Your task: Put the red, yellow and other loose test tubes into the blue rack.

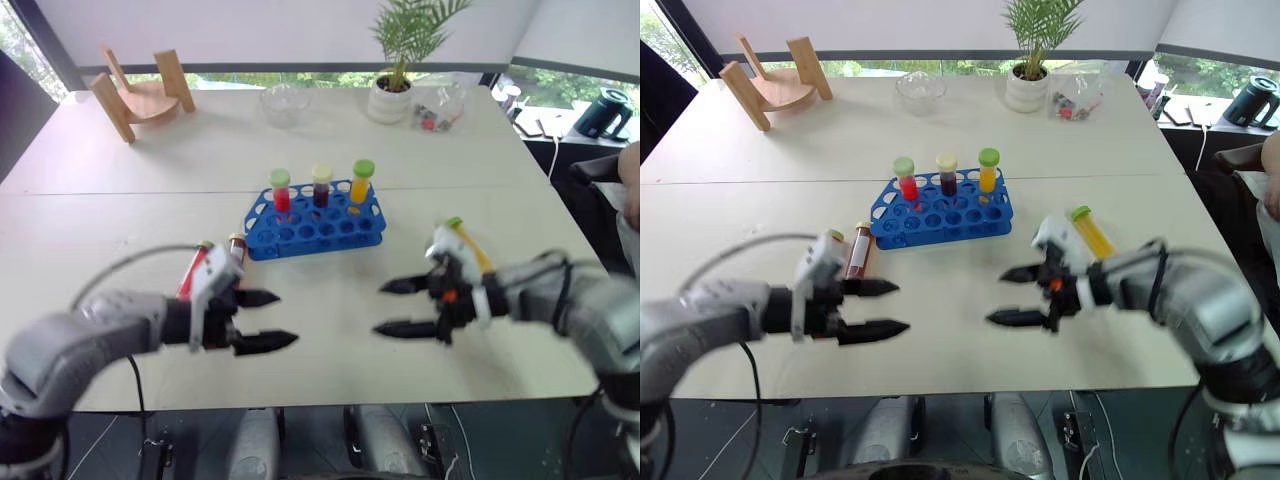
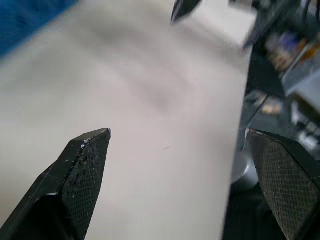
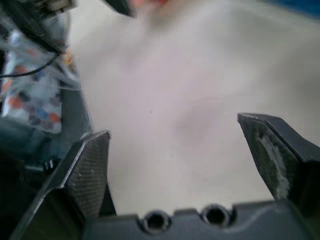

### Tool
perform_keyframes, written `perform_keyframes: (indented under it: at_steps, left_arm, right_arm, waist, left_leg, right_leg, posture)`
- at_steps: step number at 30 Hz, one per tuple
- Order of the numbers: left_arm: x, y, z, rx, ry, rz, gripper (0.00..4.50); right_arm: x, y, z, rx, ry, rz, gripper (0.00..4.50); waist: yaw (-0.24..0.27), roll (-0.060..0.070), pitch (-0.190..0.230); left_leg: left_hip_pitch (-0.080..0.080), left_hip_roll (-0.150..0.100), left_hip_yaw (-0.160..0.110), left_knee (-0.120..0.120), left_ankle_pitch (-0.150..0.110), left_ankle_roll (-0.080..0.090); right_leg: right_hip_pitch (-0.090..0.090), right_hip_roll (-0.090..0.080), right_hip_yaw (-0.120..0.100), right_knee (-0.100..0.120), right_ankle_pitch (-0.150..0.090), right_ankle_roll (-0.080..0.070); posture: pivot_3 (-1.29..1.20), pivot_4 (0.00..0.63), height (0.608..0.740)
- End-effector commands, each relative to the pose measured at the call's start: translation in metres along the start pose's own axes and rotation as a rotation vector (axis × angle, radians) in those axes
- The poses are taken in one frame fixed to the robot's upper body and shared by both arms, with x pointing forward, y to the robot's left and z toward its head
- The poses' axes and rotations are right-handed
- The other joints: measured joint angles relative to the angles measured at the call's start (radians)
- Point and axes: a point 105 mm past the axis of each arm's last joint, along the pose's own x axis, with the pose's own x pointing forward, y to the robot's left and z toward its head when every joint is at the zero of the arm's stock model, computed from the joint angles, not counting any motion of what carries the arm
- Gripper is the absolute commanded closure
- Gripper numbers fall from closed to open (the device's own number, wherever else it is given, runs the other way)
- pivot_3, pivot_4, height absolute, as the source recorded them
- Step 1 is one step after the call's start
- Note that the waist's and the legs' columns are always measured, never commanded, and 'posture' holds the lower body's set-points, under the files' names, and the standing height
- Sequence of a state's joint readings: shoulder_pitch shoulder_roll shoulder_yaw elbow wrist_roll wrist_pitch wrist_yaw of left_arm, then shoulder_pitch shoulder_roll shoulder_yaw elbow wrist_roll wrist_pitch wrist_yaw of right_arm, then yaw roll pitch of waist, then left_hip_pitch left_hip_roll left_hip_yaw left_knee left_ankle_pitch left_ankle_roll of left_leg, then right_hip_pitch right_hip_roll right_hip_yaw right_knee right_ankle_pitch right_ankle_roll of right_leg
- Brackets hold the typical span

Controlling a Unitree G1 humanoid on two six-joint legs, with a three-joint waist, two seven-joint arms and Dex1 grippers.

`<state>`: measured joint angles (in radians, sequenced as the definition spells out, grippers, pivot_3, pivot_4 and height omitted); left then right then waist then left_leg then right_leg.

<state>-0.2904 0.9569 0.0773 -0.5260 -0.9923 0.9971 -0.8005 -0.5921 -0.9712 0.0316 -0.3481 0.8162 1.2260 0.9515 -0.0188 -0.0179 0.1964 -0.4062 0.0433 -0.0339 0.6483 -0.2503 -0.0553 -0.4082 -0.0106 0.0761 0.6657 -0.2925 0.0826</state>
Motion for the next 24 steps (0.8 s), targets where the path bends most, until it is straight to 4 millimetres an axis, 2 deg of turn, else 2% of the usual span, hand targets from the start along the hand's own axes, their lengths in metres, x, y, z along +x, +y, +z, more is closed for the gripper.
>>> perform_keyframes:
  at_steps: [1, 3, 5, 7, 10, 14, 19, 24]
  left_arm:
    - [-0.015, 0.01, 0.024, 0.145, 0.017, 0.007, 0.06]
    - [-0.027, 0.019, 0.035, 0.283, 0.078, 0.03, 0.06]
    - [-0.033, 0.024, 0.047, 0.356, 0.091, 0.038, 0.06]
    - [-0.033, 0.024, 0.053, 0.399, 0.077, 0.017, 0.06]
    - [-0.028, 0.029, 0.046, 0.45, 0.108, 0.035, 0.06]
    - [-0.025, 0.021, 0.04, 0.455, 0.09, 0.034, 0.06]
    - [-0.019, 0.014, 0.032, 0.441, 0.068, 0.035, 0.06]
    - [-0.015, 0.019, 0.024, 0.421, 0.056, 0.056, 0.06]
  right_arm:
    - [-0.027, -0.031, 0.037, -0.027, -0.037, -0.161, 0.0]
    - [-0.042, -0.068, 0.043, -0.095, 0.073, -0.369, 0.0]
    - [-0.052, -0.102, 0.026, -0.056, 0.254, -0.497, 0.0]
    - [-0.054, -0.123, 0.015, -0.011, 0.368, -0.534, 0.0]
    - [-0.058, -0.143, 0.008, 0.055, 0.441, -0.562, 0.0]
    - [-0.063, -0.153, 0.003, 0.107, 0.506, -0.573, 0.0]
    - [-0.054, -0.155, -0.006, 0.172, 0.543, -0.528, 0.0]
    - [-0.034, -0.161, -0.02, 0.195, 0.572, -0.531, 0.0]
  waist:
    - [-0.002, -0.001, 0.0]
    - [-0.003, -0.001, 0.0]
    - [-0.003, -0.001, 0.0]
    - [-0.001, -0.001, 0.0]
    - [-0.005, 0.0, 0.001]
    - [-0.009, 0.001, 0.001]
    - [-0.024, 0.001, 0.001]
    - [-0.029, 0.001, 0.001]
  left_leg:
    - [0.0, 0.0, 0.0, -0.001, 0.0, 0.0]
    - [-0.002, 0.0, 0.001, -0.002, 0.0, 0.001]
    - [-0.003, 0.0, 0.002, -0.003, -0.001, 0.001]
    - [-0.003, 0.0, 0.003, -0.004, -0.001, 0.002]
    - [-0.005, 0.0, 0.006, -0.003, -0.003, 0.006]
    - [-0.022, 0.0, 0.006, -0.001, -0.002, 0.003]
    - [-0.021, 0.0, 0.006, -0.001, -0.002, 0.004]
    - [-0.019, 0.0, 0.005, 0.002, -0.002, 0.004]
  right_leg:
    - [0.0, 0.0, 0.0, 0.0, 0.0, 0.0]
    - [-0.004, 0.001, 0.0, 0.0, 0.0, 0.001]
    - [-0.006, 0.0, 0.0, -0.001, 0.001, 0.003]
    - [-0.006, 0.0, 0.001, -0.001, 0.001, 0.003]
    - [-0.008, 0.0, 0.003, -0.001, 0.001, 0.005]
    - [-0.027, 0.0, 0.004, 0.005, 0.002, 0.006]
    - [-0.026, 0.0, 0.003, 0.005, 0.002, 0.006]
    - [-0.023, 0.0, 0.003, 0.008, 0.003, 0.007]
  posture:
    - [0.0, 0.15, 0.74]
    - [0.0, 0.15, 0.74]
    - [0.0, 0.15, 0.74]
    - [0.0, 0.15, 0.74]
    - [0.0, 0.15, 0.74]
    - [0.0, 0.15, 0.74]
    - [0.0, 0.15, 0.74]
    - [0.0, 0.15, 0.74]
